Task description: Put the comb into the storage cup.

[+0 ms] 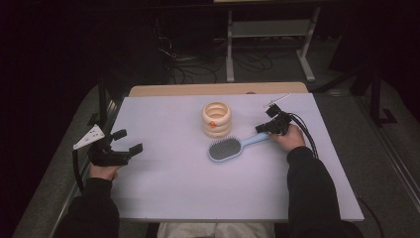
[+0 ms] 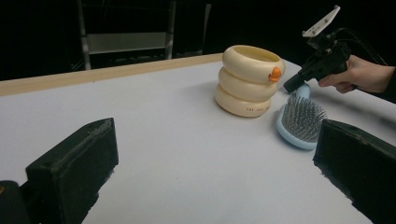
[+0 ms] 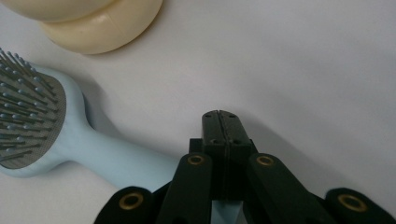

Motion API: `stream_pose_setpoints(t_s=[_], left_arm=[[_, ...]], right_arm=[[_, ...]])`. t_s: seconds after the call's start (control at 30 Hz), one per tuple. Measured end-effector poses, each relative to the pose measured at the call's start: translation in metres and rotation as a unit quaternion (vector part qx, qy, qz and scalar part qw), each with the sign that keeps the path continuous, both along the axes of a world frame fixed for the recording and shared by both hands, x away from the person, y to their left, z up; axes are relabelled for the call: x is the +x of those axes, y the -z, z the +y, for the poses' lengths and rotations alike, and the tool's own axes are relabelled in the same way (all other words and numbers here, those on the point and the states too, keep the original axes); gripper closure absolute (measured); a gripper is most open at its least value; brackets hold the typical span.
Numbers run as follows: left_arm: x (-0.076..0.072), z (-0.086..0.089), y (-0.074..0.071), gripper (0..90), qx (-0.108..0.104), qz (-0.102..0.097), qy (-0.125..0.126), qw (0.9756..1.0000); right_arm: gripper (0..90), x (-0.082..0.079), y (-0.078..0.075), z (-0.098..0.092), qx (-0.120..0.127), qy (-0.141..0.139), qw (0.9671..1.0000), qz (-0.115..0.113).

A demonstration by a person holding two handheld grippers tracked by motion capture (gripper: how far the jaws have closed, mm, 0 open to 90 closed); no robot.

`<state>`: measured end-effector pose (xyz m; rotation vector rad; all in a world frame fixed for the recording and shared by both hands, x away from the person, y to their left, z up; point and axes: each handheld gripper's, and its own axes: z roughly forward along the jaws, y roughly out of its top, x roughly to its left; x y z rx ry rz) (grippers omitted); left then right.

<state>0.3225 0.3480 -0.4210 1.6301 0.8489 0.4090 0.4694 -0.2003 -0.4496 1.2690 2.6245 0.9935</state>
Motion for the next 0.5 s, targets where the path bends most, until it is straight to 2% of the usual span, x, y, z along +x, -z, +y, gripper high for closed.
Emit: stream_pose_setpoints(t_s=[0.5], left_arm=[[-0.0008, 0.0005, -0.0004, 0.0, -0.001, 0.000, -0.001, 1.0000]], right_arm=[[88.7, -0.0096, -0.0040, -0.0012, -0.008, -0.012, 0.9999, 0.005]])
